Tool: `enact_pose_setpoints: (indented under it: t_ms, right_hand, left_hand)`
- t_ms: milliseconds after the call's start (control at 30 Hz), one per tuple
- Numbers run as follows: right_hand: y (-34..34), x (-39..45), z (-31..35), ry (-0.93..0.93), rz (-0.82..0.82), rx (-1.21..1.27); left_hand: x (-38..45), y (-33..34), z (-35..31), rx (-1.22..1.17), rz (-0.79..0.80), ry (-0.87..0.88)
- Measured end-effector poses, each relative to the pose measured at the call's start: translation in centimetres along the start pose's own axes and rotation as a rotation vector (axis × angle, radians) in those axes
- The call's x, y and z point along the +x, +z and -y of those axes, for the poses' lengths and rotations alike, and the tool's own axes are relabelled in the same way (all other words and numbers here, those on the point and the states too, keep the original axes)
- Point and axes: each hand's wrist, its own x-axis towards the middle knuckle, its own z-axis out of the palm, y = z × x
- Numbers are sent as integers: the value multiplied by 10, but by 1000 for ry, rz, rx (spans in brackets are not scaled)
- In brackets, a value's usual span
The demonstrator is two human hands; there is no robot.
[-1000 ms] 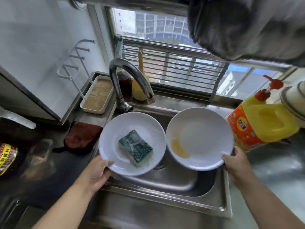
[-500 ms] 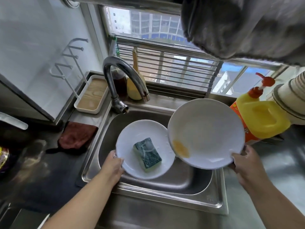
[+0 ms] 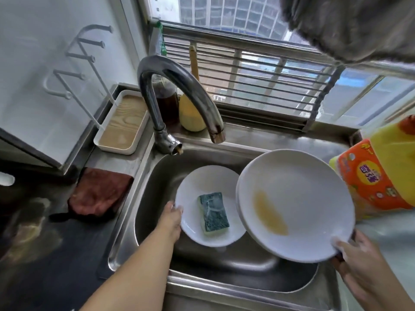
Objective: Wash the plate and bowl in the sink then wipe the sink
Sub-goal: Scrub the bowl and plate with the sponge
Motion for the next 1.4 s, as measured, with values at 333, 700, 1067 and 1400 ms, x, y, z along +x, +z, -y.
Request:
enact_pose_setpoints:
  t_ms: [333, 700, 1067, 1400]
  right_hand:
    - [21, 12, -13, 18, -11, 20]
    - [22, 11, -14, 100, -8, -2]
    - [33, -5, -19, 99, -47, 0]
    - [18, 2, -32, 132, -80, -61]
  left_hand:
    - [40, -14, 8, 99, -159, 14]
    - [51, -12, 13, 89, -161, -80]
    - [5, 25, 11, 1013, -144, 217]
    - [20, 41, 25, 1035, -124, 64]
